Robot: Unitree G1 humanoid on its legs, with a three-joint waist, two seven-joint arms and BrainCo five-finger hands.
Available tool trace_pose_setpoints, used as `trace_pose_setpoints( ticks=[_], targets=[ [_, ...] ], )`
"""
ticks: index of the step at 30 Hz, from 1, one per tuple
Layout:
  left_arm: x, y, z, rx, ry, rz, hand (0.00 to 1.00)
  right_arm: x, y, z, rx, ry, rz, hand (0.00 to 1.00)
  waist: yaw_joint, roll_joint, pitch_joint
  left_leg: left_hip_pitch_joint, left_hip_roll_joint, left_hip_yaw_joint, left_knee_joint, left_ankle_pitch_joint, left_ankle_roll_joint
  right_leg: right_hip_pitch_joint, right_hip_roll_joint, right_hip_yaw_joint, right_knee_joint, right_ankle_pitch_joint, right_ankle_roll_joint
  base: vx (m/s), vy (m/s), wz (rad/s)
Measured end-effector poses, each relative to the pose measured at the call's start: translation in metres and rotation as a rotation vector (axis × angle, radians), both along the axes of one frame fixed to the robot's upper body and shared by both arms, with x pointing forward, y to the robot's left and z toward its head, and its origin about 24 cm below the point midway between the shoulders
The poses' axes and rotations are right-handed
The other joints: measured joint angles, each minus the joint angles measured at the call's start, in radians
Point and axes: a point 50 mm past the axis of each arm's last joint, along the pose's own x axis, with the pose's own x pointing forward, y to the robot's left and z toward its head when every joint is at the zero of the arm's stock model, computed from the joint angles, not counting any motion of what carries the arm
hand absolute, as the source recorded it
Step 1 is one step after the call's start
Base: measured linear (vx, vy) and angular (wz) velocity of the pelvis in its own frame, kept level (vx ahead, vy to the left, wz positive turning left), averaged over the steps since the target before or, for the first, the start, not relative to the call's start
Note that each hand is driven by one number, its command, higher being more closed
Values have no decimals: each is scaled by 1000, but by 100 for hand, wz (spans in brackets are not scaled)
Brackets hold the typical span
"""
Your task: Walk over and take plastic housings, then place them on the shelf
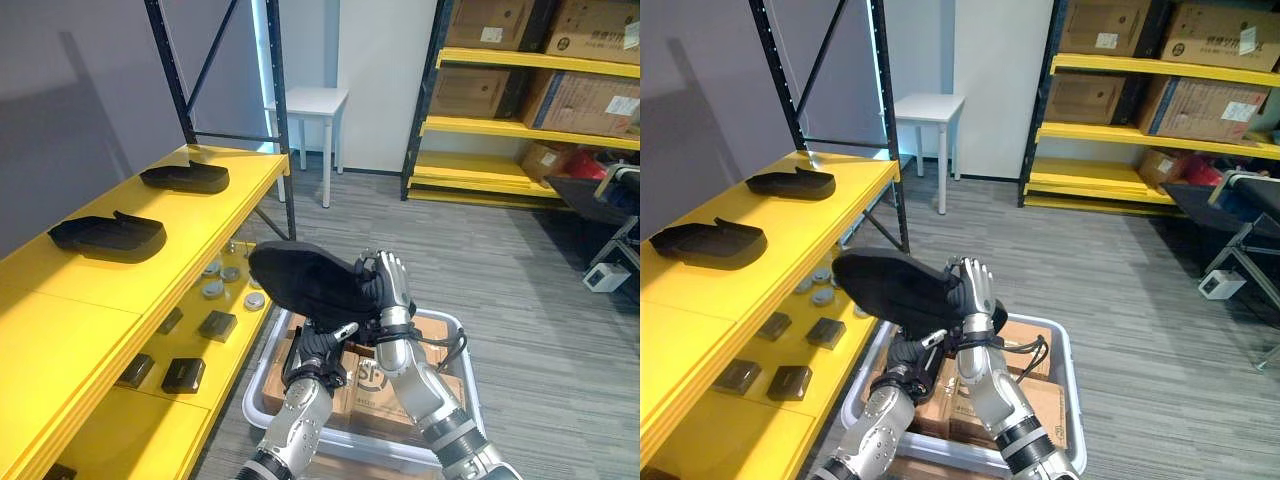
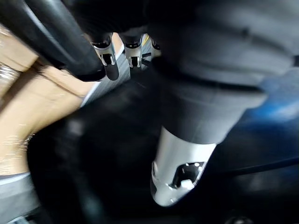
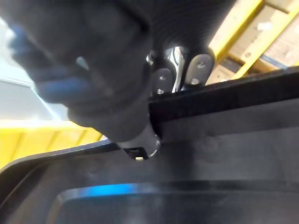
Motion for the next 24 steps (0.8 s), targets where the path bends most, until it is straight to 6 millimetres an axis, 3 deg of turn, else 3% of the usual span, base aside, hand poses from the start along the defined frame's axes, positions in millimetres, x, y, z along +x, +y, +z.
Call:
trace_pose_setpoints(
  ticks=[1,2,11,20,24],
  targets=[
    [2,3,3,-23,-9,27,0,-1,2,-1,10,8,14,100,0,0,0,4,3,3,-1,-2,-3,1,4,3,-1,0,0,-9,-6,-9],
    [3,5,5,-40,-12,44,100,-2,4,-2,15,10,25,100,-1,-1,0,5,6,5,-1,-2,-4,1,6,4,-2,0,0,6,-8,-13],
    [10,21,15,-247,-40,205,100,-8,7,-8,141,37,61,100,-10,-9,-5,23,24,30,-11,-8,-12,0,25,22,-2,0,-6,38,10,-8],
    [11,26,13,-316,-97,152,100,-10,8,-8,184,30,95,100,0,-29,-15,20,24,22,-13,-8,-12,4,20,12,-3,1,-7,37,29,3],
    [4,31,5,-327,-103,145,100,-13,9,-15,190,54,119,100,4,-36,-11,-29,23,-53,-5,7,-17,4,15,-57,-3,-4,-12,-17,-24,50]
  ],
)
